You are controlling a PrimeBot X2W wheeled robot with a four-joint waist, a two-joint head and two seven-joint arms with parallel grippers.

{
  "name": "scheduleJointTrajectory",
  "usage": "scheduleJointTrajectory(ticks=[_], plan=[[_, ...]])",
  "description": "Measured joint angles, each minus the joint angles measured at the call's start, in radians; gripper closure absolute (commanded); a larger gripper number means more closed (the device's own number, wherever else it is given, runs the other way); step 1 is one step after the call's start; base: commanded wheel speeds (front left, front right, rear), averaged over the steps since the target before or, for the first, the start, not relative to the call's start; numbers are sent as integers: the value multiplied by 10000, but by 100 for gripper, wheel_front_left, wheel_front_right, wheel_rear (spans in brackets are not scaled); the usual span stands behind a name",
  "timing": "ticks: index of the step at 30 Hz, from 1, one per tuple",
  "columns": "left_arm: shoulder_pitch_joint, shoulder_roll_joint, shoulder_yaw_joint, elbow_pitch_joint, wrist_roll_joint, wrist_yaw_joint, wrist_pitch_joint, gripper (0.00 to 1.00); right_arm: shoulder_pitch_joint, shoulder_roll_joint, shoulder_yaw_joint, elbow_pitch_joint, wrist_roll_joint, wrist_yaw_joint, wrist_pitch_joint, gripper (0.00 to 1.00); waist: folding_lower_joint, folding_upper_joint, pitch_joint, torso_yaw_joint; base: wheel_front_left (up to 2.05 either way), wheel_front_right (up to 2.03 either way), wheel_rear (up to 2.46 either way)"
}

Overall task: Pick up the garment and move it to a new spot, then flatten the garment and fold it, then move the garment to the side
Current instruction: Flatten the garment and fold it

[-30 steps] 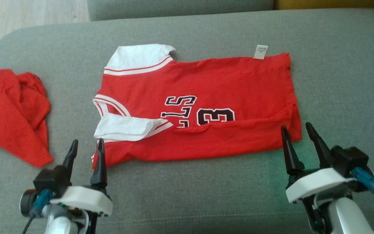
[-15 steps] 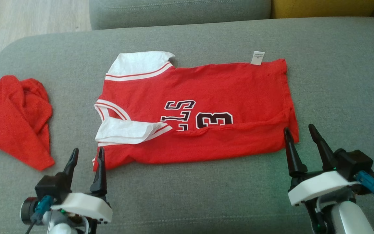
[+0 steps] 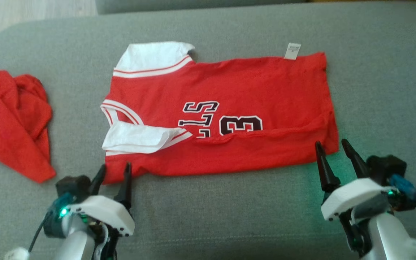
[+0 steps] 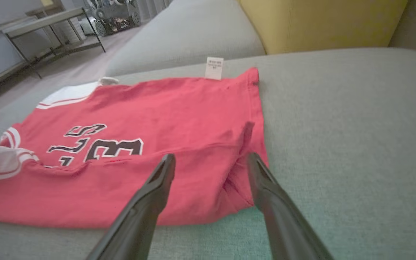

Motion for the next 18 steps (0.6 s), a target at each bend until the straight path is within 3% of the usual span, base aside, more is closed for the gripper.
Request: scheduleJointTrajectory(ticks=[5, 12, 13, 14, 15, 17, 18], plan=[[-635, -113, 19, 1116, -347, -105, 353, 0, -639, -19, -326, 982, -171, 0, 836, 0, 0, 0, 468, 10, 0, 0, 0], [-1558, -203, 96, 1762, -715, -414, 700, 0, -1235, -29, -535, 1797, -171, 0, 1202, 0, 0, 0, 874, 57, 0, 0, 0], [-1613, -217, 90, 1833, -746, -476, 740, 20, -1326, -27, -552, 1937, -161, 0, 1269, 0, 0, 0, 922, 62, 0, 0, 0], [-1648, -215, 90, 1843, -765, -541, 777, 64, -1416, -27, -585, 2063, -157, 0, 1335, 0, 0, 0, 966, 69, 0, 0, 0], [-1685, -211, 90, 1860, -792, -564, 777, 100, -1519, -27, -610, 2167, -151, 0, 1444, 0, 0, 0, 1003, 76, 0, 0, 0], [-1805, -176, 79, 1960, -821, -637, 777, 100, -1732, -27, -623, 2309, -75, 0, 1565, 4, 0, 0, 1055, 83, 0, 0, 0], [-1850, -180, 36, 1990, -830, -706, 777, 100, -1831, -27, -627, 2372, 6, 0, 1624, 55, 0, 0, 1074, 90, 0, 0, 0]])
